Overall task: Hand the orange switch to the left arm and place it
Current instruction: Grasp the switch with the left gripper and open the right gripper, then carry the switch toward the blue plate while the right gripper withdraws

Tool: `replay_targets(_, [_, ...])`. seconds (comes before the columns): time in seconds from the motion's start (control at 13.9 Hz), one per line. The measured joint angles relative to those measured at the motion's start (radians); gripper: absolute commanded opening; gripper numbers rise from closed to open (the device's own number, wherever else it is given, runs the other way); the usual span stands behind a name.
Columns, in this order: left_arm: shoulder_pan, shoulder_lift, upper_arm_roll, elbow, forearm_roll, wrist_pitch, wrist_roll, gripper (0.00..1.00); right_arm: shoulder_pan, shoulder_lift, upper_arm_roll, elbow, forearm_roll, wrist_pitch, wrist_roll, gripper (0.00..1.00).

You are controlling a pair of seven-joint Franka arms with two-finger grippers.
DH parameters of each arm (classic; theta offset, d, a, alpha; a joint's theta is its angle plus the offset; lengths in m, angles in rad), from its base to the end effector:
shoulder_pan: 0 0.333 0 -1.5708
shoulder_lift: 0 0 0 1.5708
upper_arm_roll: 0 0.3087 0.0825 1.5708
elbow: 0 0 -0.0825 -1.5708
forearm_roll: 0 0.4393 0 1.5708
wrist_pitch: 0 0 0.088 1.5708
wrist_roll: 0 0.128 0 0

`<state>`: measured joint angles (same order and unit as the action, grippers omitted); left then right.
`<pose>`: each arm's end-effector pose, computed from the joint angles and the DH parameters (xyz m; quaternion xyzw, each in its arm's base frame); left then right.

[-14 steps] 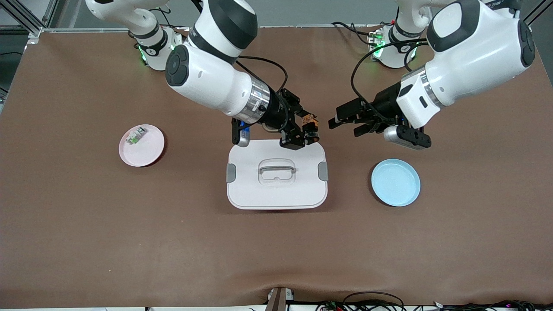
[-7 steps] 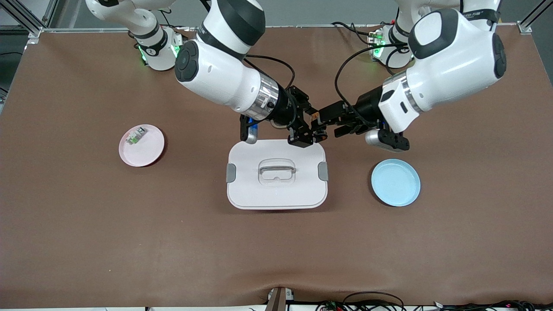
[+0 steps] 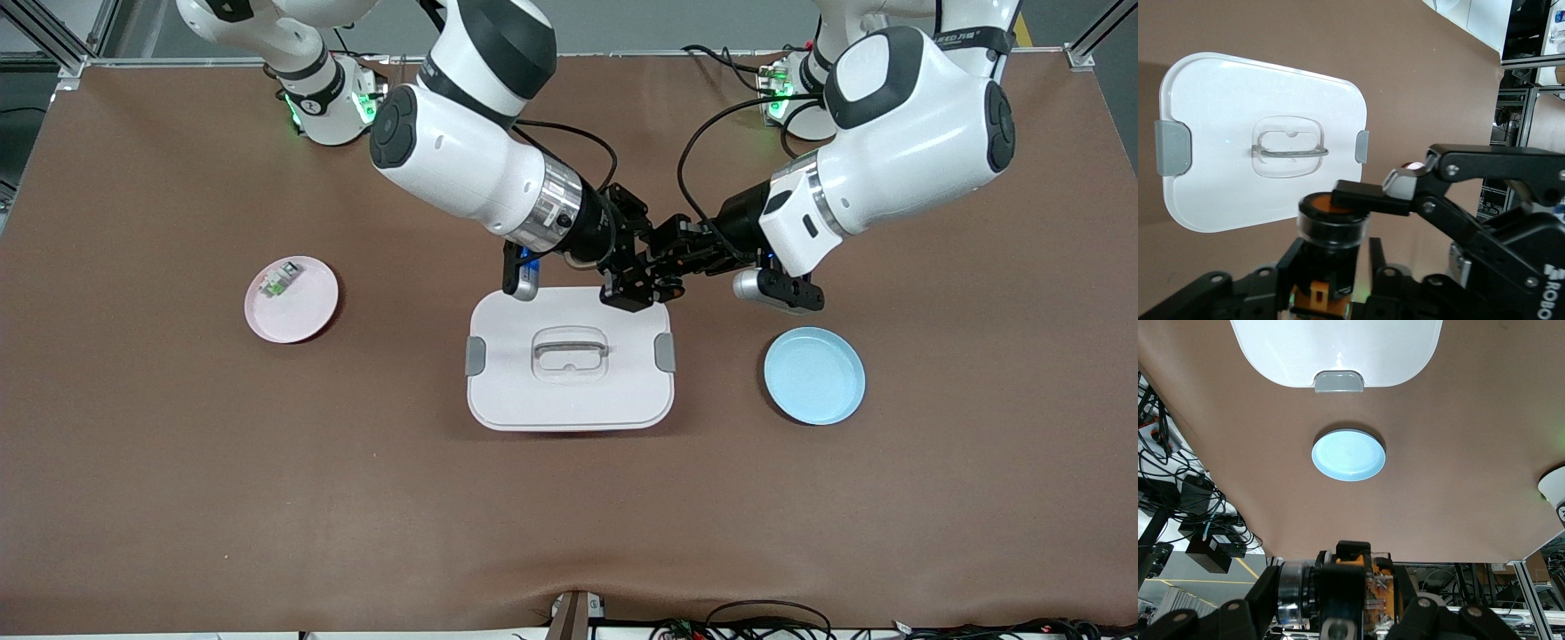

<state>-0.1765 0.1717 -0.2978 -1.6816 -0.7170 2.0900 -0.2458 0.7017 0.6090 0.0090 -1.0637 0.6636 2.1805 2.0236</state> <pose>0.6058 -0.3483 0.4992 0.9308 0.0345 -0.0179 0.3635 0.6087 0.5652 0.5190 -0.6542 0.6489 0.2531 0.2947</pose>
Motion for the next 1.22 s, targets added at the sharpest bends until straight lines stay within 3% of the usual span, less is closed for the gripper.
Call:
replay_targets(0.07, [0.0,0.0,0.0,0.0,0.001,-0.001,0.027,0.0,0.0,0.001,0.0,0.0,0.0,-0.001,0.002,0.0])
replay_targets(0.22, [0.001,0.0,0.0,0.001,0.011,-0.001,0.032,0.0,0.001,0.003,0.0,0.001,0.0,0.004,0.004,0.27])
replay_targets(0.29, [0.0,0.0,-0.002,0.004,0.031,-0.001,0.033,0.0,0.003,0.005,0.0,0.003,0.0,0.01,0.005,0.65])
replay_targets(0.43, [-0.001,0.0,-0.006,0.013,0.089,-0.001,0.032,0.0,0.008,0.013,0.0,0.007,0.0,0.028,0.007,0.93])
replay_targets(0.5, [-0.001,-0.001,-0.006,0.014,0.135,-0.001,0.032,0.0,0.009,0.017,-0.001,0.009,0.0,0.03,0.007,1.0])
replay_targets(0.94, [0.056,-0.001,0.008,0.041,0.315,-0.066,0.045,0.0,-0.006,0.016,-0.017,0.026,-0.002,-0.006,0.002,1.0])
replay_targets(1.22, [0.099,-0.001,0.009,0.056,0.41,-0.131,0.045,0.0,-0.052,0.015,-0.023,0.034,-0.017,-0.15,-0.15,1.0])
